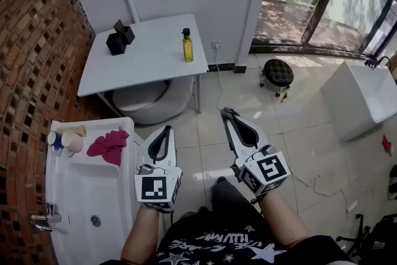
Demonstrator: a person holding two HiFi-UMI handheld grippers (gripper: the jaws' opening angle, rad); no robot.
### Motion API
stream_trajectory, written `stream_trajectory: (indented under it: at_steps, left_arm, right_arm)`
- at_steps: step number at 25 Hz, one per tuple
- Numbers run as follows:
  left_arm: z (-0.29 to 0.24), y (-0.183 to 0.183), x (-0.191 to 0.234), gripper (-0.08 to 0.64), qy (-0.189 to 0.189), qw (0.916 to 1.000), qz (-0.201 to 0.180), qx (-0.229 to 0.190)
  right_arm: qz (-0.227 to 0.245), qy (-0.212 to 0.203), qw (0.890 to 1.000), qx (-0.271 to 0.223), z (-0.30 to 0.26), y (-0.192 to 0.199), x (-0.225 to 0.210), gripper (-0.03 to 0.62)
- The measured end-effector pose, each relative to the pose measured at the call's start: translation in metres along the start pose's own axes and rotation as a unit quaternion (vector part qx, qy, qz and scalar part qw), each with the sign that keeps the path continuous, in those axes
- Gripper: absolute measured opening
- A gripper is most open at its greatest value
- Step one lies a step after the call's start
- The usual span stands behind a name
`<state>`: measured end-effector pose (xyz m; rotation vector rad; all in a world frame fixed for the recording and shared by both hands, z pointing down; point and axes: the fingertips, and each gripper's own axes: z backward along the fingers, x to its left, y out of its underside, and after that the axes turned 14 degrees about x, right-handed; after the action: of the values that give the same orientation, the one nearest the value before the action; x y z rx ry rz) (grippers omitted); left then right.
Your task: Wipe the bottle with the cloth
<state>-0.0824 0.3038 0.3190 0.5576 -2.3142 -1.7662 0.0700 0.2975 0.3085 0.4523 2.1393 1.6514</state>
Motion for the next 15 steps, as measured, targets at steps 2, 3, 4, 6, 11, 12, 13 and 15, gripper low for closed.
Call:
stream_trajectory:
  at_steps: [2, 3, 4, 6, 11, 12, 13, 15]
  left_arm:
    - [-0.014, 0.000, 0.010, 0.005, -0.006, 1.0000, 0.004, -0.001]
    - [-0.022, 0.001, 0.015, 0.005, -0.010, 0.9999, 0.003, -0.003]
    - [-0.031, 0.000, 0.019, 0.005, -0.014, 0.9999, 0.001, -0.006]
    - [-0.050, -0.001, 0.027, 0.005, -0.024, 0.9996, -0.008, -0.014]
    - [-0.116, -0.005, 0.055, 0.005, -0.039, 0.9991, 0.015, -0.001]
    - [-0.130, -0.006, 0.061, 0.005, -0.043, 0.9988, 0.023, 0.004]
    - [-0.145, -0.006, 0.067, 0.005, -0.047, 0.9985, 0.027, 0.009]
    - [-0.175, -0.008, 0.081, 0.005, -0.058, 0.9978, 0.029, 0.014]
  right_arm:
    - [-0.003, 0.008, 1.000, -0.004, -0.013, -0.002, -0.016, 0.034]
    - [-0.004, 0.011, 1.000, -0.006, -0.021, -0.003, -0.024, 0.034]
    - [-0.006, 0.013, 1.000, -0.009, -0.029, -0.005, -0.032, 0.034]
    - [-0.008, 0.014, 1.000, -0.011, -0.049, -0.008, -0.050, 0.034]
    - [-0.014, -0.005, 1.000, -0.004, -0.123, -0.018, -0.093, 0.034]
    - [-0.012, -0.012, 1.000, -0.001, -0.139, -0.020, -0.100, 0.034]
    - [-0.008, -0.020, 1.000, 0.004, -0.155, -0.023, -0.107, 0.034]
    - [0.001, -0.041, 0.999, 0.012, -0.187, -0.031, -0.119, 0.034]
